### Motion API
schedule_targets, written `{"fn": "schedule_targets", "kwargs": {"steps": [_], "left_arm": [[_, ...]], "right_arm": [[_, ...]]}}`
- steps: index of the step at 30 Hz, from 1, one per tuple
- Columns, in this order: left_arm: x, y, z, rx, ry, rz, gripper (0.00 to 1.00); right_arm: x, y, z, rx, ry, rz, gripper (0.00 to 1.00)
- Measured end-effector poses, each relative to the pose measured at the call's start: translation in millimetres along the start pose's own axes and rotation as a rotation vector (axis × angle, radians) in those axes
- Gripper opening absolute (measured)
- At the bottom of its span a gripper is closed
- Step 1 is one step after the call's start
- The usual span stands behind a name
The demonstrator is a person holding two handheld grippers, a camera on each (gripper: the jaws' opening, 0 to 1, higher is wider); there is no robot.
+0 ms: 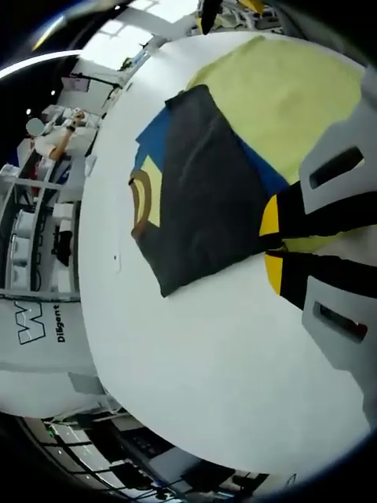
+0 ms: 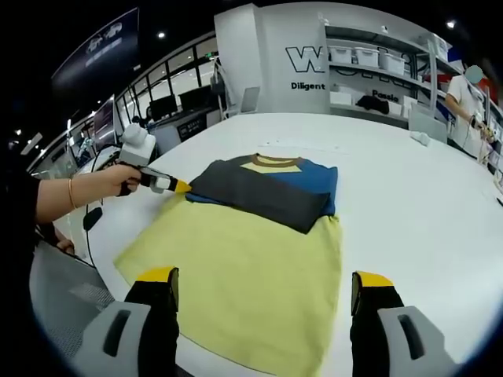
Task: Fold the garment on the visible template until the final outline fits inside the template.
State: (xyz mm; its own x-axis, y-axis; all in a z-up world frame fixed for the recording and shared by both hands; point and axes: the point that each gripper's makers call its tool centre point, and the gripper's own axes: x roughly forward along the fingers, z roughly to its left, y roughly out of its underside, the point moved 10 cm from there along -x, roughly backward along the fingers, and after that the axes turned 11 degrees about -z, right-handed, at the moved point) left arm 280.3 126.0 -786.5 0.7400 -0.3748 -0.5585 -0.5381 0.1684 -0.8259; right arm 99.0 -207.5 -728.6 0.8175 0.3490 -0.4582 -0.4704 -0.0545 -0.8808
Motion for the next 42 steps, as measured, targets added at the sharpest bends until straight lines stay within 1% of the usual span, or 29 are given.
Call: {"fn": "schedule_targets", "kwargs": {"steps": [5, 8, 10, 12, 18, 22, 24, 26, 29, 33, 36, 42], "left_arm": [[-2, -0.2, 6.3, 0.049, 0.012, 0.018, 0.06], [-2, -1.6, 10.9, 0.097, 0.015, 0.028, 0.06], [-2, -3.1, 13.8, 0.144, 0.019, 0.034, 0.06], [-2, -3.6, 15.4, 0.166, 0.018, 0.034, 0.06], [-5, -4.2, 21.8, 0.182, 0.016, 0.043, 0.06], [-6, -4.0, 27.7, 0.199, 0.026, 0.046, 0.06], [-6, -4.5, 33.4, 0.212, 0.023, 0.053, 0.06], [-7, -3.9, 33.8, 0.227, 0.021, 0.059, 0.06], [-9, -4.6, 39.0, 0.257, 0.013, 0.070, 0.06], [-10, -4.7, 43.7, 0.263, 0.002, 0.075, 0.06], [-13, -5.4, 45.0, 0.277, -0.027, 0.082, 0.08], [-20, -9.5, 43.3, 0.269, -0.030, 0.044, 0.09]], "right_arm": [[0, 1.5, 2, -0.004, -0.010, 0.009, 0.91], [1, 3.5, 5, -0.011, -0.020, 0.024, 0.90], [1, 3.8, 6, -0.017, -0.025, 0.030, 0.90], [2, 3.9, 7, -0.018, -0.029, 0.032, 0.90], [2, 5.6, 8, -0.020, -0.033, 0.041, 0.89], [3, 6.9, 9, -0.021, -0.036, 0.049, 0.88], [3, 7.4, 9, -0.021, -0.038, 0.052, 0.87], [3, 7.7, 9, -0.020, -0.038, 0.053, 0.87], [4, 8.9, 10, -0.018, -0.041, 0.055, 0.86], [5, 10.0, 11, -0.020, -0.045, 0.061, 0.86], [6, 10.1, 12, -0.022, -0.050, 0.064, 0.85], [7, 10.3, 12, -0.022, -0.053, 0.066, 0.85]]}}
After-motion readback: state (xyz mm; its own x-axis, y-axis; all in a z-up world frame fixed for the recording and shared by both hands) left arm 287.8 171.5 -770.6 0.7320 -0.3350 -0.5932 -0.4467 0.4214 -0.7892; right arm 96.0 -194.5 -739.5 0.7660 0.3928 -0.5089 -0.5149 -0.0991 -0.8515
